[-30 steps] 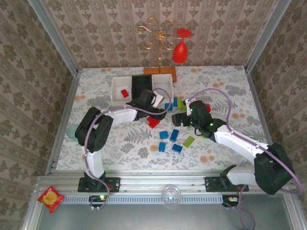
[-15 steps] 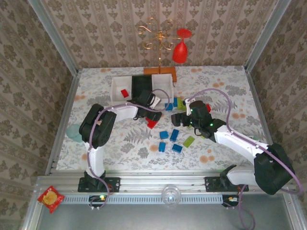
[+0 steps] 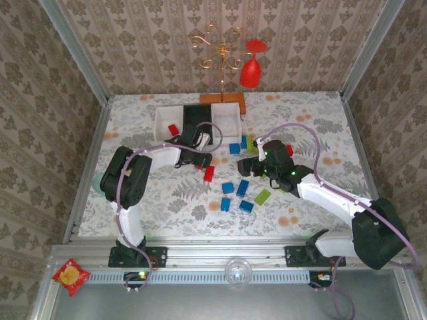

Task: Sort the legos into containers by color
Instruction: Pick up the lego from the center of the table, then place the lego in the container.

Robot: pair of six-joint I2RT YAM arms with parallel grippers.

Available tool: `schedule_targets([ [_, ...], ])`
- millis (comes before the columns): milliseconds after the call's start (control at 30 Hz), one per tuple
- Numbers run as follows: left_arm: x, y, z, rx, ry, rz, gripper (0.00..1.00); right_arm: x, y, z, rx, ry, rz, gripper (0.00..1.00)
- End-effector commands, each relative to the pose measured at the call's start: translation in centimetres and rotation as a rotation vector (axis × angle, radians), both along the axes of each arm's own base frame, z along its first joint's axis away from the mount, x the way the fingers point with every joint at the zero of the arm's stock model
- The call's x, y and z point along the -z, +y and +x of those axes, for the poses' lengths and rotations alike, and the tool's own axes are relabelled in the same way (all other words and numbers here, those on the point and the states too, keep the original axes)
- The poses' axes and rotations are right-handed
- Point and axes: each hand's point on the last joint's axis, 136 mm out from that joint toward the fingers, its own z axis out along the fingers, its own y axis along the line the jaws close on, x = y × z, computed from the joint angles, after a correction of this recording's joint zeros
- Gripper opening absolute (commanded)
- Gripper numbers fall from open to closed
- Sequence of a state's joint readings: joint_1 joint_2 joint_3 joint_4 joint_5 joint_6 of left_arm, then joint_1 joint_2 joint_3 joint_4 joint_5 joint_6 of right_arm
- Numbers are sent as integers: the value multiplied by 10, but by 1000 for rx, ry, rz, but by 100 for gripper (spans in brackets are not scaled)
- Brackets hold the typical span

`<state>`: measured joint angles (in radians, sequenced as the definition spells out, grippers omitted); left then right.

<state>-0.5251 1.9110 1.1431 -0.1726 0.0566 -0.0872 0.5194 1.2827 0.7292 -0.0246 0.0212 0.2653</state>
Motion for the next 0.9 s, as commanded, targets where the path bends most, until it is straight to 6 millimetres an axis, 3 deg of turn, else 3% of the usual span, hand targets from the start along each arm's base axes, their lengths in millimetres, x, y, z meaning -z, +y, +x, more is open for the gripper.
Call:
schedule_targets([
  [0, 8, 21, -12, -61, 74, 30, 64, 2, 2, 1, 2, 5, 23, 94],
  [333, 16, 44, -44, -58, 120, 151, 52, 2, 2, 1, 1, 5, 20, 94],
  [433, 11, 45, -46, -67, 98, 139, 45, 3, 3, 1, -2, 9, 25, 94],
  [533, -8, 46, -35, -108, 24, 102, 37, 2, 5, 1, -7, 11, 29, 94],
  [733, -83, 54, 2, -225, -189, -63, 32, 0, 8, -1, -21, 4, 28, 94],
  [867, -112, 89, 43, -346, -282, -76, 32, 1, 16, -3, -46, 9, 28, 94],
])
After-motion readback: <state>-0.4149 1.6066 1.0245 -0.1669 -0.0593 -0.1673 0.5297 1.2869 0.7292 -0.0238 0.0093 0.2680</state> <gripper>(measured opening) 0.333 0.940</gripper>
